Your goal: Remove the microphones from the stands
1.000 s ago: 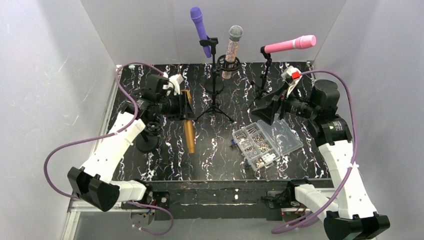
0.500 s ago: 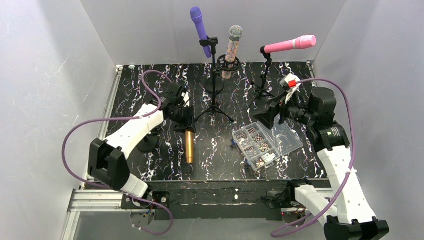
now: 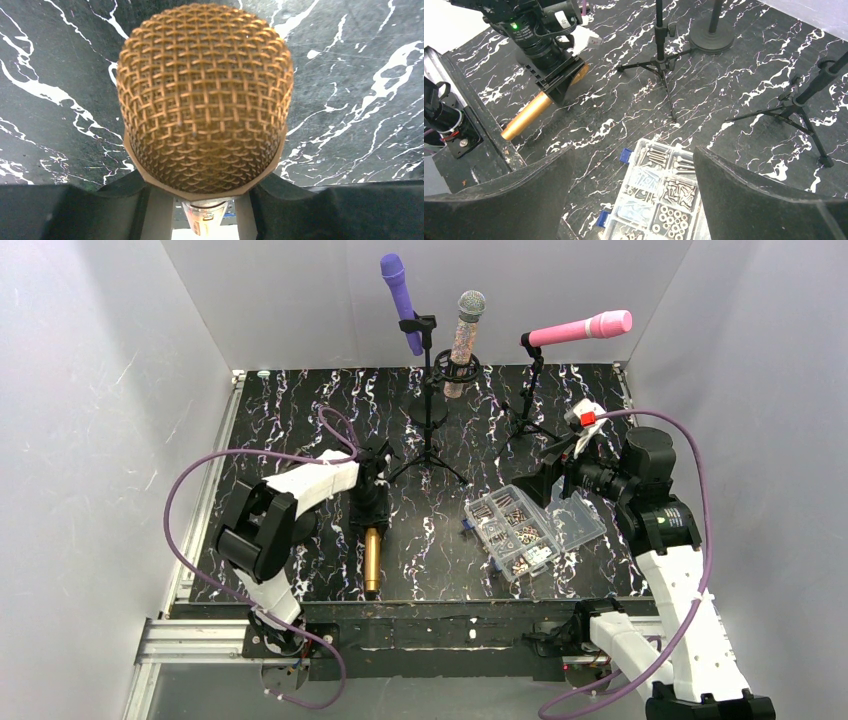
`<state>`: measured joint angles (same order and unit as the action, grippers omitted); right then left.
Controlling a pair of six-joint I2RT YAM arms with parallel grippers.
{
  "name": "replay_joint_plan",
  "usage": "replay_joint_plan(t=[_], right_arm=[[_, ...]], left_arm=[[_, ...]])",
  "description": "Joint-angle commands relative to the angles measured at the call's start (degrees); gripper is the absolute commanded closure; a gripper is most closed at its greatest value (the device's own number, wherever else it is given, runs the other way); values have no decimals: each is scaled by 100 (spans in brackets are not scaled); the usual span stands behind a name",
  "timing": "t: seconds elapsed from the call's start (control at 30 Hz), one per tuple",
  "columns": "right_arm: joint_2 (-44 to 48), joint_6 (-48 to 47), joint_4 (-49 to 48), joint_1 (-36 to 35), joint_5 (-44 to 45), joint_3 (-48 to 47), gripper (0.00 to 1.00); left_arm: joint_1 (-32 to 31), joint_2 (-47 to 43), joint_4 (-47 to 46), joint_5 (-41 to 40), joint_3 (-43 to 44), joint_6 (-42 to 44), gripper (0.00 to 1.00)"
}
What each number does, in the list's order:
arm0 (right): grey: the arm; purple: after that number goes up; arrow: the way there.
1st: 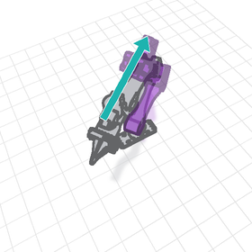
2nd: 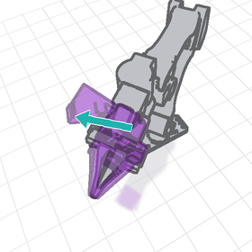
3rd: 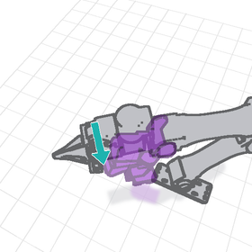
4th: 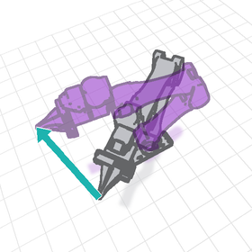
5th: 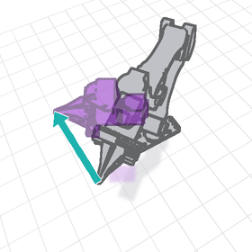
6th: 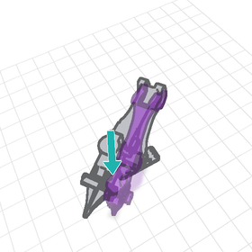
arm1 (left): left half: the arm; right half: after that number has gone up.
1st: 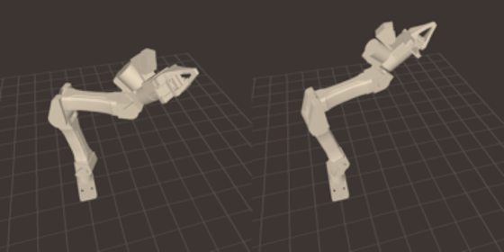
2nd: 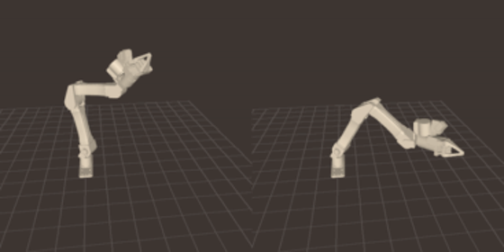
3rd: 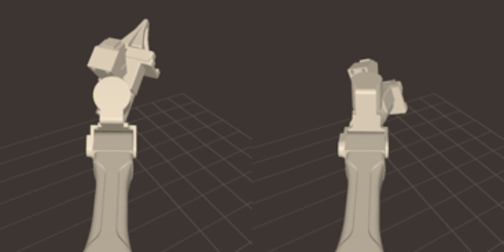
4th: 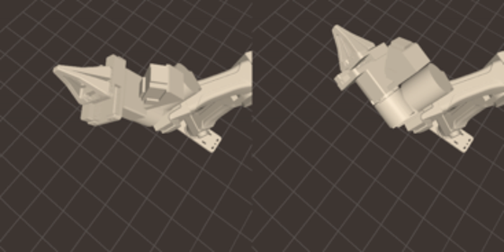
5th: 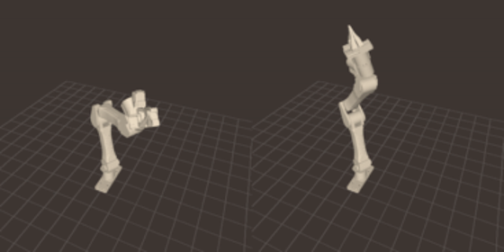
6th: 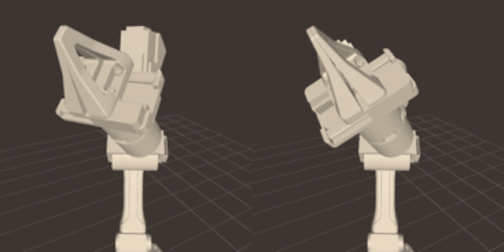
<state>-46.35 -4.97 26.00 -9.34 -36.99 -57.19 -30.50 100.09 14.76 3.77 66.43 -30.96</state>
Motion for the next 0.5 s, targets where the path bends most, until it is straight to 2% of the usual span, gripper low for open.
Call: replay_joint_plan(t=[0.0,0.27,0.47], right_arm=[[5,-91,-86,29,55,-28,5],[12,-88,-94,29,72,4,4],[-35,-37,-139,29,84,-40,4]], left_arm=[[-17,136,574,-1,-202,-130,100],[-15,338,584,-41,-223,-134,100],[-17,449,690,-224,-186,-94,89]])
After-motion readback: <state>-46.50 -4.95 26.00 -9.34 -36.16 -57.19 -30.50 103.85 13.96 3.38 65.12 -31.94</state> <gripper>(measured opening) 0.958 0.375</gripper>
